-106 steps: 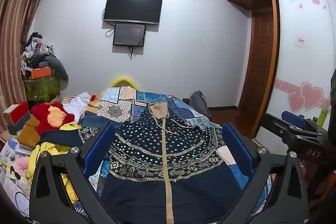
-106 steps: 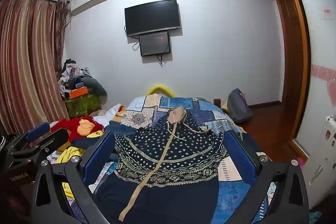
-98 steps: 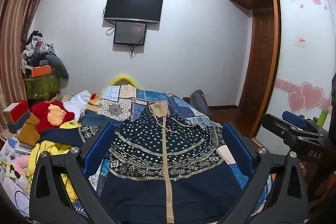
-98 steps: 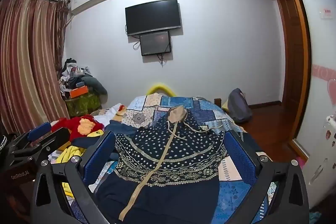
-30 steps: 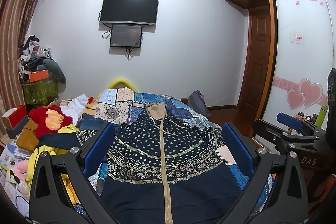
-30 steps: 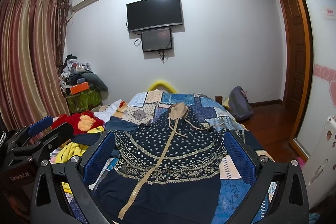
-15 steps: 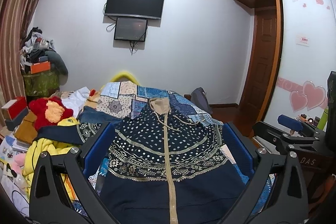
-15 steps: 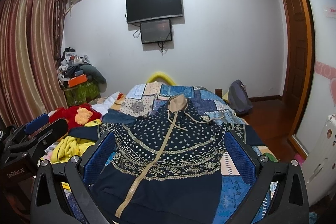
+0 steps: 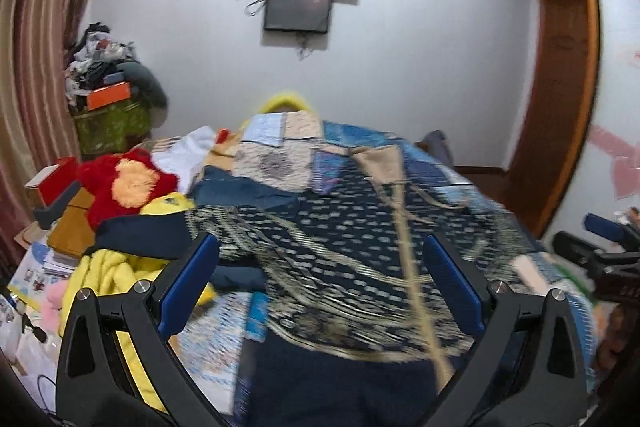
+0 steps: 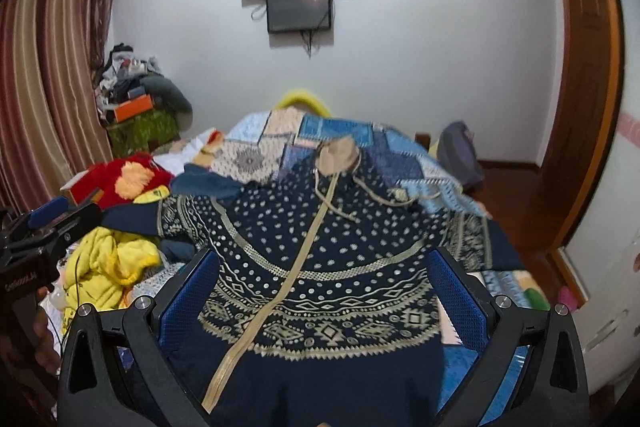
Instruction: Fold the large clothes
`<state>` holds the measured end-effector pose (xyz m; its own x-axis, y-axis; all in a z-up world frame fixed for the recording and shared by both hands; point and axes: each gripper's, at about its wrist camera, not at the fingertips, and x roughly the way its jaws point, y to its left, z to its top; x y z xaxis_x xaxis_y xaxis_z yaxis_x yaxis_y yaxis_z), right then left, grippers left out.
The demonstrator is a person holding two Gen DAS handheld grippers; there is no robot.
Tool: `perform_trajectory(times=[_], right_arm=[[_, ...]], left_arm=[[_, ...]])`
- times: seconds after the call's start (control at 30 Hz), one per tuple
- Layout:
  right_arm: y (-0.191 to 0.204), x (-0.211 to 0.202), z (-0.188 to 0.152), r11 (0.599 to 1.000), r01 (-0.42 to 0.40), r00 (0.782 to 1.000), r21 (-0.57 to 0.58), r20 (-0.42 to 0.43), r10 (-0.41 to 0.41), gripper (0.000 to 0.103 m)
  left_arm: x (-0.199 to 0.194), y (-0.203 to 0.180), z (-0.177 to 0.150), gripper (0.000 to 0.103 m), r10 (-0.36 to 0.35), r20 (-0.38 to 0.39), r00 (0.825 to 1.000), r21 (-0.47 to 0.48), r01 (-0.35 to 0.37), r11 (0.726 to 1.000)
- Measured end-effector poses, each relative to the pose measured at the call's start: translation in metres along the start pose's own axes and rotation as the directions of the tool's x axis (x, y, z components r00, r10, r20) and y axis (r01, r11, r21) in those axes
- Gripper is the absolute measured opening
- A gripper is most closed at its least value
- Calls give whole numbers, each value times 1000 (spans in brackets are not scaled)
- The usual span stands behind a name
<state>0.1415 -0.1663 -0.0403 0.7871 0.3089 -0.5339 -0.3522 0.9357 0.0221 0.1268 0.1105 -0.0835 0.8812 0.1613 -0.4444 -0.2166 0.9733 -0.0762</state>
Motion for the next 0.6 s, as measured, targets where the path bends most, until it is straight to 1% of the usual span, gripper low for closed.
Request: perform_trajectory(times=[0.07, 0.13, 0.2, 0.3, 0.37, 0.47, 0.5, 0.57, 0.6], right_arm=[[-2, 26, 3, 1000, -5, 1000, 9, -25, 5, 103], [-6, 58, 9, 1000, -13, 998, 6, -67, 13, 103], [-9, 84, 13, 1000, -3, 996, -14, -86, 2, 103], [-13, 126, 19, 996, 28, 993, -80, -113, -37, 103], [-16, 151, 22, 993, 45, 990, -112, -132, -59, 103], [-23, 188, 24, 991, 36, 983, -130, -172, -58, 103], [-27, 203, 23, 991, 30, 980, -127, -194, -55, 103], [-33, 228, 21, 994, 16, 970, -112, -237, -43, 103], [-36, 238, 19, 995, 13, 966, -102, -257, -39, 103]], left_arm=[[19, 16, 1, 103, 38, -9, 999, -6, -38, 999], [43, 40, 4, 103, 48, -29, 998, -13, -48, 999], [66, 68, 5, 103, 65, -47, 997, -43, -67, 997], [99, 105, 1, 103, 58, -100, 993, -92, -68, 993], [124, 133, -7, 103, 42, -155, 987, -140, -64, 988], [161, 174, -27, 103, 19, -249, 968, -242, -81, 967], [175, 190, -37, 103, 0, -285, 959, -296, -88, 951], [192, 208, -52, 102, -28, -330, 944, -361, -99, 927], [203, 218, -63, 101, -46, -358, 932, -396, -107, 912]])
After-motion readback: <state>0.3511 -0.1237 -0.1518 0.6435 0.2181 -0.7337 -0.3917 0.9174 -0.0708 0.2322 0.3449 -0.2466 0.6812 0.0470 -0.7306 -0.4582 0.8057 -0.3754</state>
